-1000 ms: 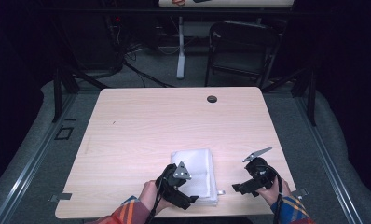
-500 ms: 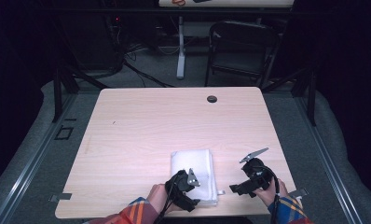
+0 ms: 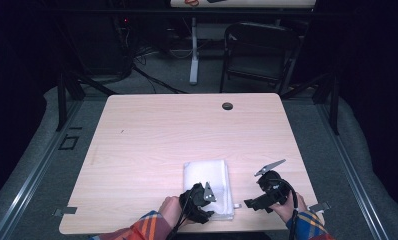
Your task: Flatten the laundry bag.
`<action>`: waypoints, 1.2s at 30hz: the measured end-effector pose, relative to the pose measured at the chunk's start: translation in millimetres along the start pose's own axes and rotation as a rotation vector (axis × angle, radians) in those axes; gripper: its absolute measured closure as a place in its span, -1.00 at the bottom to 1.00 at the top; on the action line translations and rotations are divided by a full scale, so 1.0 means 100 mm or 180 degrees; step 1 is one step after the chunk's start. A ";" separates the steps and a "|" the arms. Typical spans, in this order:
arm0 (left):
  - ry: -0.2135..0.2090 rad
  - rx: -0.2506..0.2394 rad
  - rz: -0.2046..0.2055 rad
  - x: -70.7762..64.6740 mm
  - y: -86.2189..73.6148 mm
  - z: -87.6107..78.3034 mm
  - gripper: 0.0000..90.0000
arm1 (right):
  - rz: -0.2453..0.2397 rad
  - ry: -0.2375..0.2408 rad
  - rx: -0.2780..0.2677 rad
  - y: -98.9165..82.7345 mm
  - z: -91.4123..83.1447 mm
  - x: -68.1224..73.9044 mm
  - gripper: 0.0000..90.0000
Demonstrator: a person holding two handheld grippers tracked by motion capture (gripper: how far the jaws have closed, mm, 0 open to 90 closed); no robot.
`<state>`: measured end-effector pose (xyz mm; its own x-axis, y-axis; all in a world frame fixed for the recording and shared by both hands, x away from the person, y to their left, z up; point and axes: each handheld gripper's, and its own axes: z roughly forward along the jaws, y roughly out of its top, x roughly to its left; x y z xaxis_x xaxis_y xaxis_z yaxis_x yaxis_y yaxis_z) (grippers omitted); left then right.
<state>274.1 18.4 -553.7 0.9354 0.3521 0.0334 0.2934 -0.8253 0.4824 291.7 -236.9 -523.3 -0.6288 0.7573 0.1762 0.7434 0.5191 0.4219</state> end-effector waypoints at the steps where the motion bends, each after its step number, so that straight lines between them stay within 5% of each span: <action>1: -0.0002 -0.0005 0.0020 0.00 0.00 0.00 0.17 | 0.0020 -0.0009 -0.0026 0.00 0.01 0.01 -0.69; 12: -0.0073 -0.0069 0.0010 0.06 -0.01 -0.01 0.67 | -0.0023 0.0041 -0.0036 -0.01 0.02 0.07 -0.36; 20: -0.0105 -0.0155 -0.0062 0.11 -0.04 -0.05 0.83 | -0.0295 0.0148 -0.0040 0.06 0.07 0.22 0.68; 24: -0.0107 -0.0197 -0.0082 0.13 -0.03 -0.08 0.83 | -0.0455 0.0193 -0.0068 0.10 0.09 0.30 0.97; 36: -0.0115 -0.0338 -0.0178 0.18 -0.03 -0.13 0.83 | -0.0660 0.0256 0.0045 0.21 0.32 0.46 1.00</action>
<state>287.6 33.3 -543.0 0.9252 0.3785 -0.0267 0.3245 -0.7527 0.5728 285.5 -178.2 -534.9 -0.7843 0.6000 0.1575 0.5989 0.6663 0.4442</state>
